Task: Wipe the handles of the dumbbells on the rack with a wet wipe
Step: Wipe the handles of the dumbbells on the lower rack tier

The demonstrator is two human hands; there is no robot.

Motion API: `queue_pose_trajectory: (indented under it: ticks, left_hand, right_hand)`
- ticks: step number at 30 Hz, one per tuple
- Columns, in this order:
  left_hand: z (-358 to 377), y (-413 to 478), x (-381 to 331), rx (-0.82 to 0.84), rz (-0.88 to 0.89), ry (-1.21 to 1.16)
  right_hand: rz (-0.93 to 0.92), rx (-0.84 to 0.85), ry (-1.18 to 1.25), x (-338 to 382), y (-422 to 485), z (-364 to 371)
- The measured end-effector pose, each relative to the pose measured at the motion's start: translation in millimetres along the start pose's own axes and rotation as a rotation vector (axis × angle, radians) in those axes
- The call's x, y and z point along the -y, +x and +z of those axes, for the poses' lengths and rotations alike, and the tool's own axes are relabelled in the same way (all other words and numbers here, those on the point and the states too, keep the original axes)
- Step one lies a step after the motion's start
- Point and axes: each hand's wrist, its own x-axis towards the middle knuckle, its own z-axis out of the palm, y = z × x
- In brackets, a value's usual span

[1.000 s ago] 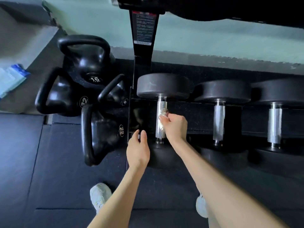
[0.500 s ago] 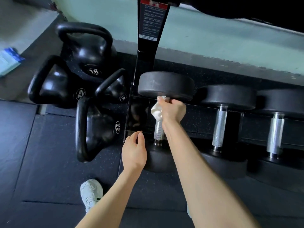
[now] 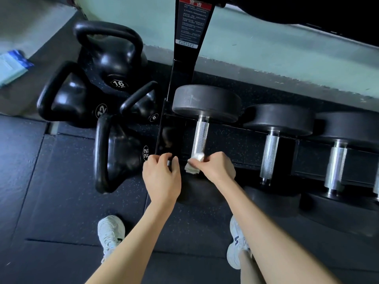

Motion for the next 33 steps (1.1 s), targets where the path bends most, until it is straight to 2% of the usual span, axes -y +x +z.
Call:
queue_pose_trajectory:
  ticks: [2, 5, 7, 11, 15, 17, 22, 25, 28, 33]
  left_hand:
    - [-5.3, -4.2, -6.8, -0.021, 0.086, -0.029]
    - [-11.0, -5.1, -18.6, 0.032, 0.058, -0.174]
    - [-12.0, -0.4, -27.3, 0.047, 0.025, -0.269]
    - [-8.1, 12.7, -43.4, 0.087, -0.017, -0.381]
    - [6.0, 27.0, -45.5, 0.16, -0.127, -0.419]
    - [12.3, 30.7, -47.1, 0.17, -0.169, -0.358]
    - [16.1, 27.4, -57.3, 0.181, -0.202, -0.109]
    - [15.8, 25.1, -59.0, 0.234, -0.233, 0.011]
    - [17.1, 28.5, -57.9, 0.27, -0.24, -0.047]
    - [20.8, 32.2, -53.7, 0.227, -0.165, -0.289]
  right_hand:
    - [-0.005, -0.147, -0.035, 2.1, -5.3, -0.8]
    - [-0.094, -0.316, 0.253, 4.4, -7.8, -2.9]
    - [-0.14, -0.316, 0.394, 7.4, -7.0, -2.7]
    - [-0.159, -0.207, 0.464, 15.0, -8.1, 1.7]
    - [-0.225, -0.063, 0.465, 7.6, -7.9, 4.4]
    - [-0.23, -0.028, 0.479, -2.1, -10.0, 2.0]
    - [-0.213, -0.248, 0.335, -36.0, -24.3, 8.6]
    - [-0.091, -0.262, 0.551, -40.4, -28.4, 26.8]
    - [-0.008, -0.335, 0.719, -39.4, -28.0, 35.0]
    - [-0.029, -0.399, 0.728, -39.9, -27.1, 37.9]
